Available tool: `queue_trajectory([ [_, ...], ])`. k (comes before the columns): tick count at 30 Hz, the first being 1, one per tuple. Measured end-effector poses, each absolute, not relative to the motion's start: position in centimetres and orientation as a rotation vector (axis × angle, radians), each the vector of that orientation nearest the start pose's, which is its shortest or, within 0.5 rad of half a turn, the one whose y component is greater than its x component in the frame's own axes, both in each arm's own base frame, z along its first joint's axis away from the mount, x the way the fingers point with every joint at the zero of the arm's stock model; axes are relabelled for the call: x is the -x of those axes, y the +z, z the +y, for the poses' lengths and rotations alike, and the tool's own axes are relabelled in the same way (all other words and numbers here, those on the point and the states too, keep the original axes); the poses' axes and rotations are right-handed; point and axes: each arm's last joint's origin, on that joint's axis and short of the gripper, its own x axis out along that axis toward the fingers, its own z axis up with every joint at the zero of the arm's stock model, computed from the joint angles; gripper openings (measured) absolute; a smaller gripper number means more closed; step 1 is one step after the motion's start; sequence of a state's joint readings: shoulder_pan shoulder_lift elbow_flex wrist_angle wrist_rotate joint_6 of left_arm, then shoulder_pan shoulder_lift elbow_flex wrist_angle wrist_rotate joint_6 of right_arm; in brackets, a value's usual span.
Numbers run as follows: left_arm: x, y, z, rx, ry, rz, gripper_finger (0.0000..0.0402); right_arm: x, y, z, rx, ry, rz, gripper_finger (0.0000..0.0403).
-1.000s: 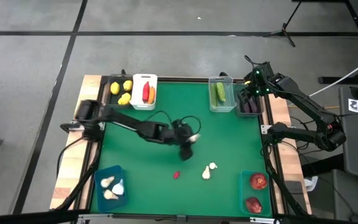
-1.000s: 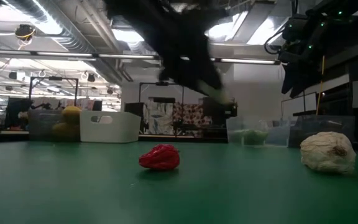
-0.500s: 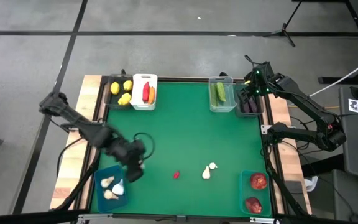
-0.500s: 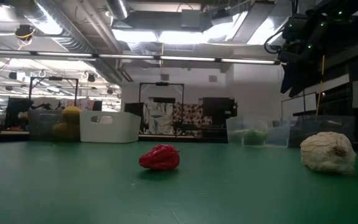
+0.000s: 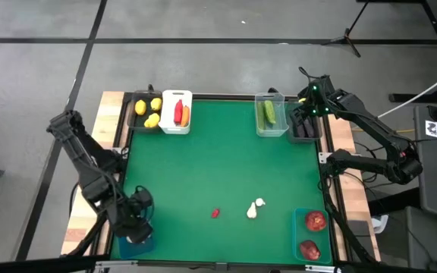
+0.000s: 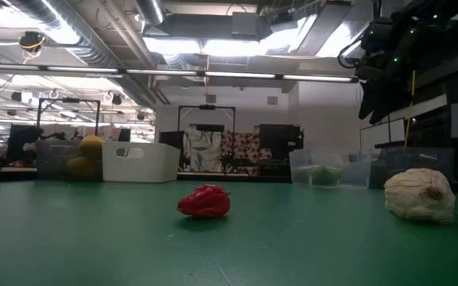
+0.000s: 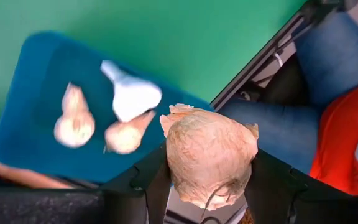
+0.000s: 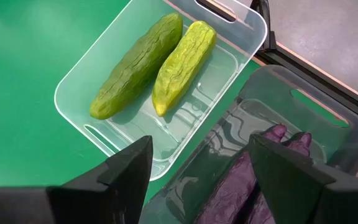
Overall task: Sort produce into baskets
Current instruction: Put the garlic into the blue bin, then put the red chili pepper into the white bin
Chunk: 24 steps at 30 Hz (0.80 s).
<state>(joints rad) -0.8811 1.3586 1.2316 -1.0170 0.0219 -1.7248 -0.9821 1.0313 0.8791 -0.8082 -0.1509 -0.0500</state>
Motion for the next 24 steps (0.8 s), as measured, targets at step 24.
queue_trajectory([
  [24, -13.4, 26.4, -20.2, 0.923, 0.453, 1.542, 0.027, -11.0, 27.3, -15.6, -0.486, -0.742, 0.85, 0.0264],
])
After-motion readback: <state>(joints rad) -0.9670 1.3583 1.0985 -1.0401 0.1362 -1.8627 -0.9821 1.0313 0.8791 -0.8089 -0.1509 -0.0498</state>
